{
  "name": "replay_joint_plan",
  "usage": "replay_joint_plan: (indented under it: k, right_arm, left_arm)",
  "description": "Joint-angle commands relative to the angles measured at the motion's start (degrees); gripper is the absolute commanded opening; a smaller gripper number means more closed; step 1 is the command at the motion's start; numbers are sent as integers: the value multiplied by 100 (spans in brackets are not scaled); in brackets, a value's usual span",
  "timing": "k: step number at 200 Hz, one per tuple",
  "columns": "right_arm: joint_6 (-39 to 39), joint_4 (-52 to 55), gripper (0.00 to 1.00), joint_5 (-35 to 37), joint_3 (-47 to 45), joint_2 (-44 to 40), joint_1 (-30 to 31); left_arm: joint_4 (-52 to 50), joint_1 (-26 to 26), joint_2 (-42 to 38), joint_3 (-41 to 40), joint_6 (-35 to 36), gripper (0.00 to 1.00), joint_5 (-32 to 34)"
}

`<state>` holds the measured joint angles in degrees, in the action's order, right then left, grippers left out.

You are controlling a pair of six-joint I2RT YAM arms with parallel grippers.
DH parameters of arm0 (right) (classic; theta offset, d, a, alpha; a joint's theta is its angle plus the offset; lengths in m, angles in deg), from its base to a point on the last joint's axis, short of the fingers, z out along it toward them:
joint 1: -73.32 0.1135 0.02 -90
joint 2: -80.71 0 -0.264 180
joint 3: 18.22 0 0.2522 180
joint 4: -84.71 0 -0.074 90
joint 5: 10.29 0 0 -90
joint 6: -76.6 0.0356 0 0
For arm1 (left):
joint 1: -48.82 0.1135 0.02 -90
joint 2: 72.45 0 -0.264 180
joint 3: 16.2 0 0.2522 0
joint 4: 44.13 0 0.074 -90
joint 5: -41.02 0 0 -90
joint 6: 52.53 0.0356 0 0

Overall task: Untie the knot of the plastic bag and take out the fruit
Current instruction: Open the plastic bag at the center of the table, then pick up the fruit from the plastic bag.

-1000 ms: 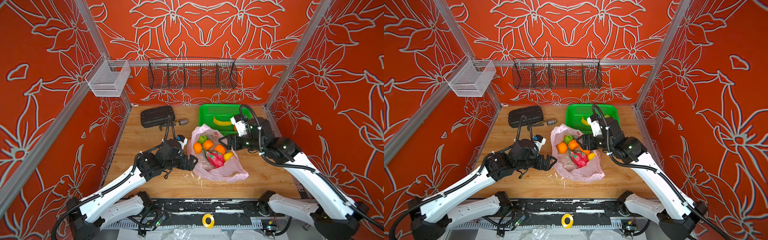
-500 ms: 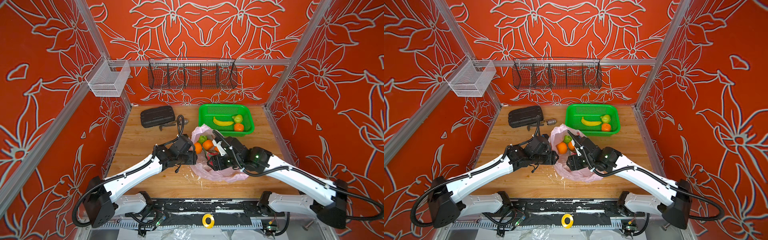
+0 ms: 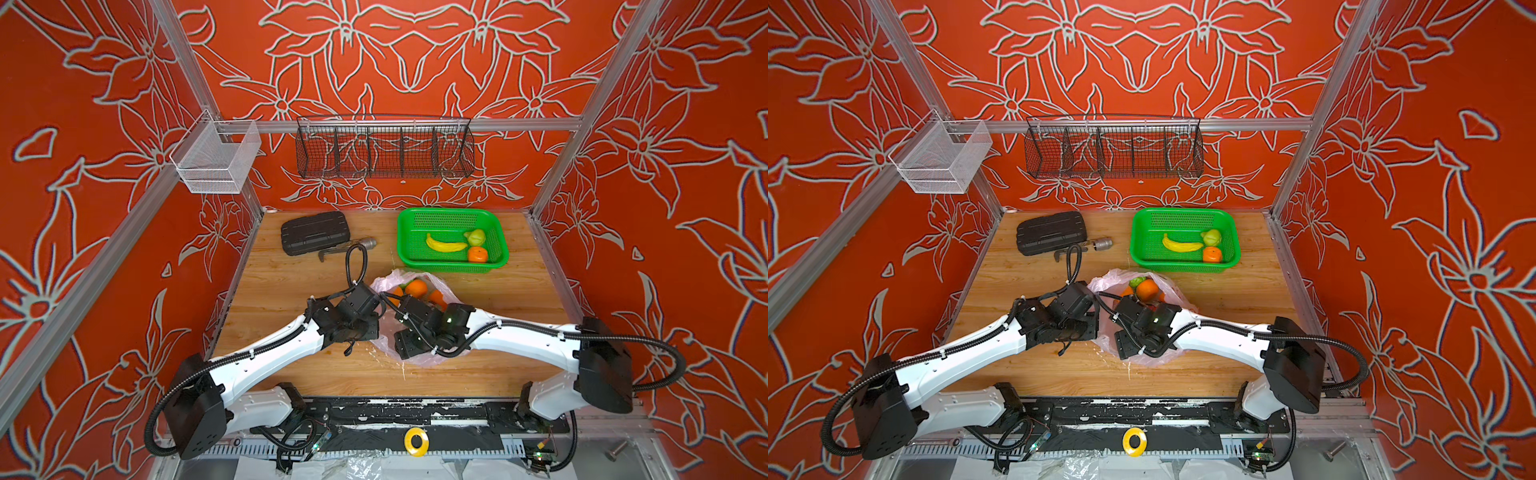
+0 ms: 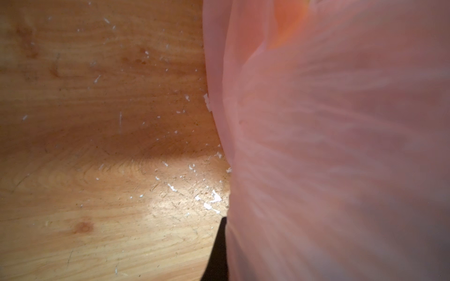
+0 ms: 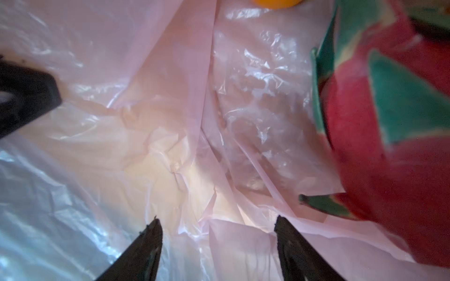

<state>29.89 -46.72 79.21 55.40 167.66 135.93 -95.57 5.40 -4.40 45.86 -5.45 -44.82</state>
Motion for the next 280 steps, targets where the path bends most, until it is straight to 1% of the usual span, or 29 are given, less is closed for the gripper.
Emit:
replay_joint_plan:
  k: [1, 15, 30, 53, 67, 87, 122, 160, 173, 186, 196, 239, 267, 280]
  right_arm:
    - [242, -192, 75, -20, -105, 76, 120]
    - [242, -276, 75, 121, -106, -26, 120]
    - [162, -378, 78, 497, -119, -226, 120]
    - [-44, -700, 84, 1243, -220, -527, 89]
    - [-256, -1171, 86, 1525, -367, -639, 14]
    - [-449, -1668, 87, 1536, -421, -587, -213]
    - [-807, -2170, 87, 1444, -207, -74, -504]
    - [-1273, -2520, 86, 1527, -9, 476, -673]
    - [-1566, -2795, 86, 1490, -28, 613, -710]
    - [-1763, -2940, 86, 1560, 4, 754, -766]
    - [-1865, -3022, 86, 1467, 41, 878, -845]
    - [-2377, -3523, 84, 1080, 78, 1232, -1015]
    - [-2410, -3505, 83, 928, 245, 1481, -1170]
    - [-2426, -3616, 82, 795, 262, 1587, -1236]
  left_arm:
    - [-214, 31, -241, -279, -243, 0, -17]
    - [-82, 34, -371, -389, -261, 0, -136]
    - [-13, 35, -510, -384, -249, 1, -155]
    - [-3, 35, -727, -281, -161, 8, 56]
    - [-28, 34, -840, -229, -125, 9, 221]
    - [-105, 35, -932, -139, -68, 12, 325]
    - [-143, 35, -1076, -151, -107, 15, 388]
    - [-197, 35, -1102, -149, -79, 25, 421]
    - [-197, 35, -1107, -162, -63, 26, 442]
    - [-203, 35, -1105, -163, -58, 26, 466]
    - [-219, 35, -1106, -162, -68, 25, 501]
    - [-216, 35, -1103, -153, -42, 7, 533]
    - [-223, 35, -1102, -136, -15, 0, 533]
    - [-214, 35, -1100, -137, -15, 0, 518]
